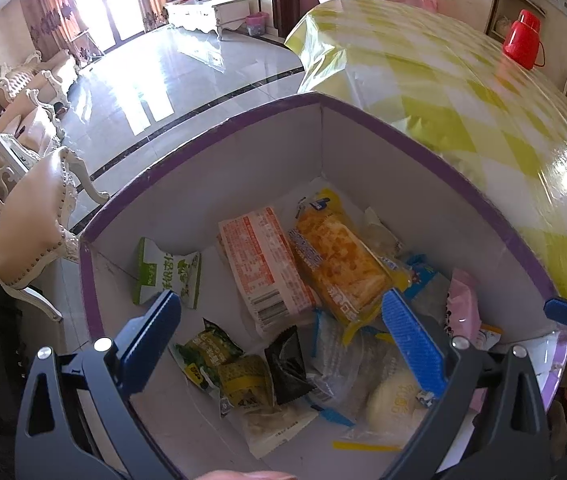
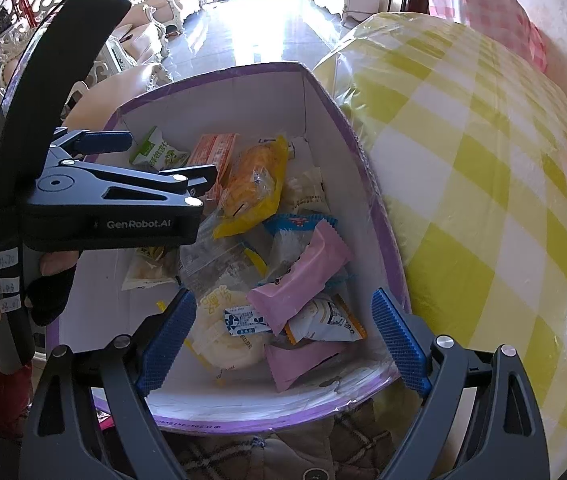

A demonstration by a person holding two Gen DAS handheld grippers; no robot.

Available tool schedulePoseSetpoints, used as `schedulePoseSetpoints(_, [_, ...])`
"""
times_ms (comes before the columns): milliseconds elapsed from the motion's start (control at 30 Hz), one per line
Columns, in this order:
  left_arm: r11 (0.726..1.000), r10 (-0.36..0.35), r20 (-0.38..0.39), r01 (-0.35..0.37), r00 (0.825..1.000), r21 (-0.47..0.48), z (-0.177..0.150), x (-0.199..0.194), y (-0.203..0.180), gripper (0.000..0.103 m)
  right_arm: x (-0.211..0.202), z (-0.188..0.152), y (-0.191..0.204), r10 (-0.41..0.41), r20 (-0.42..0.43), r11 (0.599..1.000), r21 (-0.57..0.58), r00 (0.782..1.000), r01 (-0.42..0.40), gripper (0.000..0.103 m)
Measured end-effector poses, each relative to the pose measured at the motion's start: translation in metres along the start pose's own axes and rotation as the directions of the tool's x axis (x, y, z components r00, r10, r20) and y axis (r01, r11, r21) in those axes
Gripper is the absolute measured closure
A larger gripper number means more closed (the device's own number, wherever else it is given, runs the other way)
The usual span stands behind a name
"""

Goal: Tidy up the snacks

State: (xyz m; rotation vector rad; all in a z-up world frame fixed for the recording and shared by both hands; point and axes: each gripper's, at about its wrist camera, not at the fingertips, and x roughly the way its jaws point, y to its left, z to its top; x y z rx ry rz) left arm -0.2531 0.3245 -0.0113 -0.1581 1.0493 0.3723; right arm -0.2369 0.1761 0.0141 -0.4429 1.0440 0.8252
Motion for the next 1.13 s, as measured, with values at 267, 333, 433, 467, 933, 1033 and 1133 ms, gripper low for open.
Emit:
schedulePoseSetpoints(267, [1.0, -0.001, -0.001, 0.001, 1.0, 0.004, -0.0002, -0.0003, -0.0001, 0.002, 0.0022, -0.0027, -0.0004, 0.003, -0.007, 1.0, 0.002, 1.0, -0.003, 0.016])
schedulePoseSetpoints(333, [1.0, 0.0, -0.002, 0.0, 1.0, 0.004, 0.0003, 0.0001, -0.0008, 0.002, 0.0024, -0.0028, -0.0001, 0.004, -0.007, 1.0, 0.002, 1.0, -0.004, 0.016])
schedulePoseSetpoints(433, [1.0, -0.001, -0.003, 0.001, 1.0, 0.005, 0.0006, 0.0007, -0.0011, 0.002, 0.0021, -0.0025, -0.0001, 0.003, -0.007, 1.0, 0.003, 1.0, -0.003, 0.016])
schedulePoseSetpoints(467, [1.0, -0.001, -0.003, 0.001, 1.0, 0.005, 0.0005, 0.0005, -0.0007, 0.002, 0.0021, -0.0026, -0.0001, 0.004, -0.007, 1.0, 0.002, 1.0, -0.004, 0.016])
schedulePoseSetpoints(933, [1.0, 0.004, 0.005, -0.004, 1.0, 0.022, -0.0001, 0.0015, -0.0034, 0.002, 0.0018, -0.003, -0.0003, 0.005, -0.008, 1.0, 0.002, 1.0, -0.005, 0.016])
schedulePoseSetpoints(1033, [1.0, -0.002, -0.01, 0.002, 1.0, 0.023, -0.0006, 0.004, -0.0027, 0.002, 0.0014, -0.0044, -0.0004, 0.006, -0.009, 1.0, -0.001, 1.0, -0.006, 0.016])
schedulePoseSetpoints(1133, [1.0, -0.004, -0.011, 0.004, 1.0, 0.02, 0.0, 0.0035, -0.0018, 0.002, 0.0005, -0.0049, -0.0011, 0.008, -0.009, 1.0, 0.0, 1.0, -0.008, 0.016])
